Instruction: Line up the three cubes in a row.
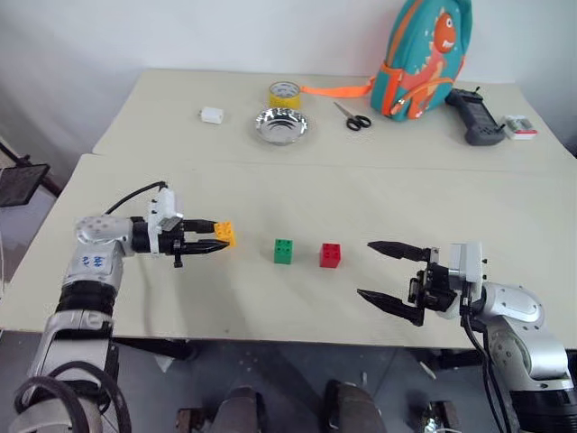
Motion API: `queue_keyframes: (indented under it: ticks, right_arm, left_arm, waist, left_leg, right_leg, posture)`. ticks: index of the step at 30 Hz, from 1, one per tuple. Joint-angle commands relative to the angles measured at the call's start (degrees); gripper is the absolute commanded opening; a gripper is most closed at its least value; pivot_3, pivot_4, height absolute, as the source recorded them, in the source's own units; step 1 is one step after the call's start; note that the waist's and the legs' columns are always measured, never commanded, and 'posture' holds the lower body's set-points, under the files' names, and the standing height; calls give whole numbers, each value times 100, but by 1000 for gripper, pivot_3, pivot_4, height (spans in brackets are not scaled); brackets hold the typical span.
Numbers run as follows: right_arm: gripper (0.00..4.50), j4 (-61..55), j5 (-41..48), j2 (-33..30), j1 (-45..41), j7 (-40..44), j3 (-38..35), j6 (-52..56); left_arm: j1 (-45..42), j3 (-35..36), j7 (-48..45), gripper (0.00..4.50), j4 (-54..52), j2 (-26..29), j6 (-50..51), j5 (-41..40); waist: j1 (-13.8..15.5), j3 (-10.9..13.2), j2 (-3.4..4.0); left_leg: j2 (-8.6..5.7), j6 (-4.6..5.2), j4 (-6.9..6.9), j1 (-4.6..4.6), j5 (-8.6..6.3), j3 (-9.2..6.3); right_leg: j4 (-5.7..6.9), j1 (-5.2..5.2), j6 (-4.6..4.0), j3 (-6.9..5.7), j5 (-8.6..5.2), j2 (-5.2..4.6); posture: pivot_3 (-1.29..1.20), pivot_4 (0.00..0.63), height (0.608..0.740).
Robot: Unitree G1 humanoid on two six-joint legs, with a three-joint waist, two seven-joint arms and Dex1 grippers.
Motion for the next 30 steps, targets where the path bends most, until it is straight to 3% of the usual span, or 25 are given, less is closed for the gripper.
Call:
queue_keyframes:
  ticks: [1, 7, 11, 12, 19, 26, 30]
  right_arm:
    - [4500, -397, 76, -110, 183, -85, -193, -21]
    - [4500, -273, 16, -143, 238, -74, -193, -82]
    - [4500, -44, -33, -150, 103, 20, -149, -117]
    - [4500, 3, -40, -152, 67, 48, -134, -118]
    - [4500, 289, 50, -435, -251, 495, -224, -2]
    - [4500, 564, 261, -1117, -762, 1095, -393, 278]
    - [4500, 738, 219, -1146, -1013, 1321, -281, 331]
  left_arm:
    - [-221, -109, -342, 1481, 802, -80, -706, 300]
    - [-308, -104, -783, 1481, 1179, -179, -1006, 367]
    - [-311, -149, -538, 1481, 1273, -132, -1122, 525]
    - [-324, -147, -433, 2207, 1301, -119, -1105, 562]
    - [76, 299, -517, 4375, 226, 159, -689, 64]
    - [1179, 1121, 38, 4466, -2085, 975, 915, -771]
    - [1412, 1281, 175, 4466, -2494, 1142, 1103, -840]
  waist:
    - [-67, 0, 0]
    - [-61, 2, -6]
    - [-60, 2, -6]
    - [-60, 2, -5]
    - [-63, 2, -6]
    - [-87, 3, -6]
    - [-24, 3, -6]
  left_leg:
    - [0, 0, -6, 1, 0, 2]
    - [2, 0, -1, 1, 0, 3]
    - [2, 1, 2, 2, 0, 2]
    - [2, 1, 1, 3, 0, 2]
    - [2, 1, 1, 1, 0, 0]
    - [7, 1, 1, 5, 0, -3]
    - [6, 1, 11, 4, 0, -6]
  right_leg:
    - [-1, -3, 0, 0, 0, 0]
    - [-1, -1, 2, 0, 1, -2]
    - [1, 0, 2, 1, 1, -3]
    - [2, 0, 2, 1, 1, -3]
    - [2, -2, 2, 1, 1, -3]
    - [6, -2, 2, 4, 1, -3]
    - [8, 6, 2, 3, 1, -4]
  posture:
    - [0, 150, 740]
    - [0, 150, 740]
    - [0, 150, 740]
    - [0, 150, 740]
    - [0, 150, 740]
    - [0, 150, 740]
    - [0, 150, 740]
